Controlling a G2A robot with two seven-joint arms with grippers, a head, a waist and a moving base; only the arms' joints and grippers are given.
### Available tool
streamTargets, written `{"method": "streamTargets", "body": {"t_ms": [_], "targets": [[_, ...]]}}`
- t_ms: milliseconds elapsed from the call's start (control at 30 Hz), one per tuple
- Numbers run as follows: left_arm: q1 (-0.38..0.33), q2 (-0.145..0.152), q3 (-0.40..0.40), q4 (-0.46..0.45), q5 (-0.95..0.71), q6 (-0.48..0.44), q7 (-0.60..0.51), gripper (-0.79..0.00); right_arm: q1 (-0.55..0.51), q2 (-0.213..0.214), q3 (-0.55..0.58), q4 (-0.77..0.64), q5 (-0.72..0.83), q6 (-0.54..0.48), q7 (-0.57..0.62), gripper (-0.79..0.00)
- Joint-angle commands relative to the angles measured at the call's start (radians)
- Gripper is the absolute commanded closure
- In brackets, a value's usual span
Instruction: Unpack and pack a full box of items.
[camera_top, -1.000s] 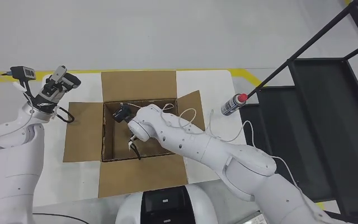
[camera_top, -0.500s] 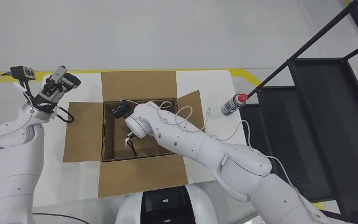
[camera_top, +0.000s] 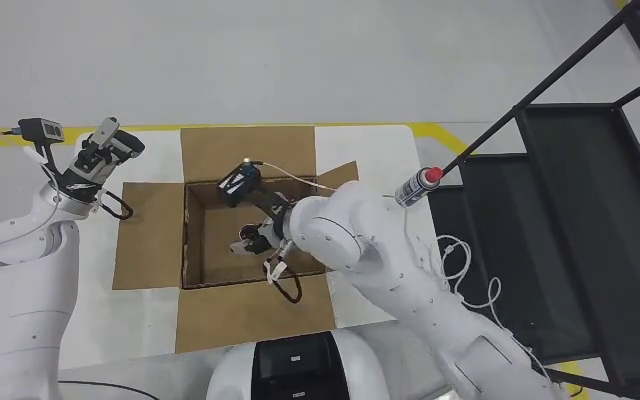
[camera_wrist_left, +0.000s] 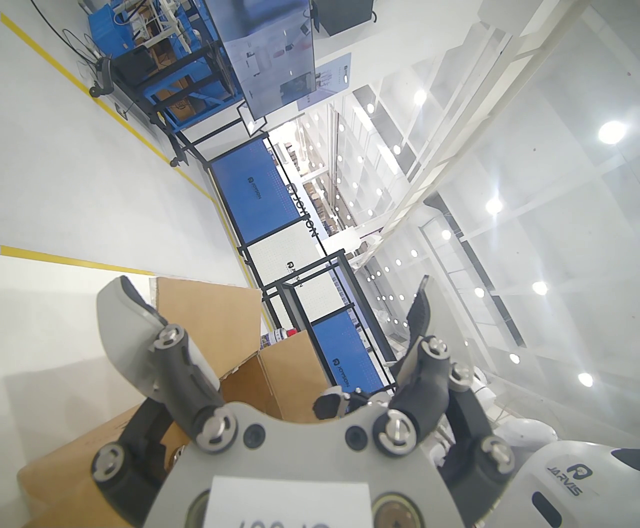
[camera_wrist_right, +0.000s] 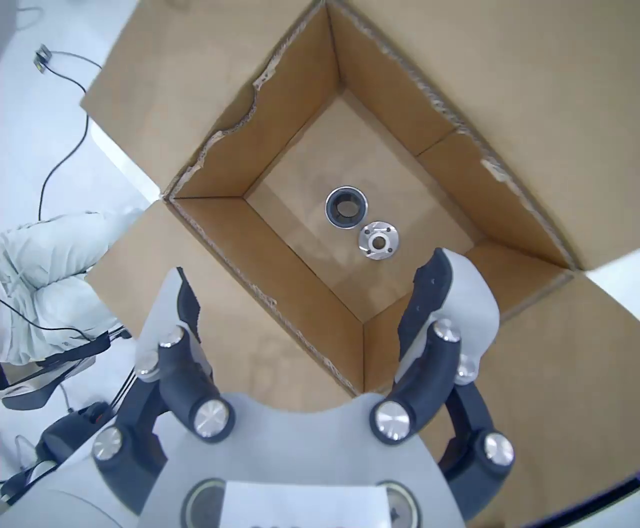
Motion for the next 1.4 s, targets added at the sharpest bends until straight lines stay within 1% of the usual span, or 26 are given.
{"method": "streamTargets", "body": {"t_ms": [0,100,333,433,700,800,933,1033,1100,1167,1367], "targets": [[0.000,0.000,0.000,0.000,0.000,0.000,0.000,-0.785,-0.106,0.021,0.105,-0.126,-0.003,-0.056,-0.026,-0.785],[0.000,0.000,0.000,0.000,0.000,0.000,0.000,-0.785,-0.228,0.044,0.233,-0.198,0.024,-0.153,-0.115,-0.785],[0.000,0.000,0.000,0.000,0.000,0.000,0.000,-0.785,-0.435,0.077,0.489,-0.244,0.119,-0.338,-0.382,-0.785],[0.000,0.000,0.000,0.000,0.000,0.000,0.000,-0.785,-0.491,0.087,0.569,-0.232,0.134,-0.397,-0.465,-0.785],[0.000,0.000,0.000,0.000,0.000,0.000,0.000,-0.785,-0.618,0.106,0.749,-0.184,0.153,-0.500,-0.684,-0.785],[0.000,0.000,0.000,0.000,0.000,0.000,0.000,-0.785,-0.661,0.111,0.796,-0.155,0.138,-0.516,-0.753,-0.785],[0.000,0.000,0.000,0.000,0.000,0.000,0.000,-0.785,-0.708,0.113,0.842,-0.093,0.103,-0.470,-0.856,-0.785],[0.000,0.000,0.000,0.000,0.000,0.000,0.000,-0.785,-0.722,0.114,0.839,-0.049,0.096,-0.460,-0.904,-0.785],[0.000,0.000,0.000,0.000,0.000,0.000,0.000,-0.785,-0.722,0.116,0.828,-0.024,0.098,-0.467,-0.910,-0.785],[0.000,0.000,0.000,0.000,0.000,0.000,0.000,-0.785,-0.714,0.120,0.815,-0.010,0.091,-0.486,-0.888,-0.785],[0.000,0.000,0.000,0.000,0.000,0.000,0.000,-0.785,-0.714,0.120,0.815,-0.010,0.091,-0.486,-0.888,-0.785]]}}
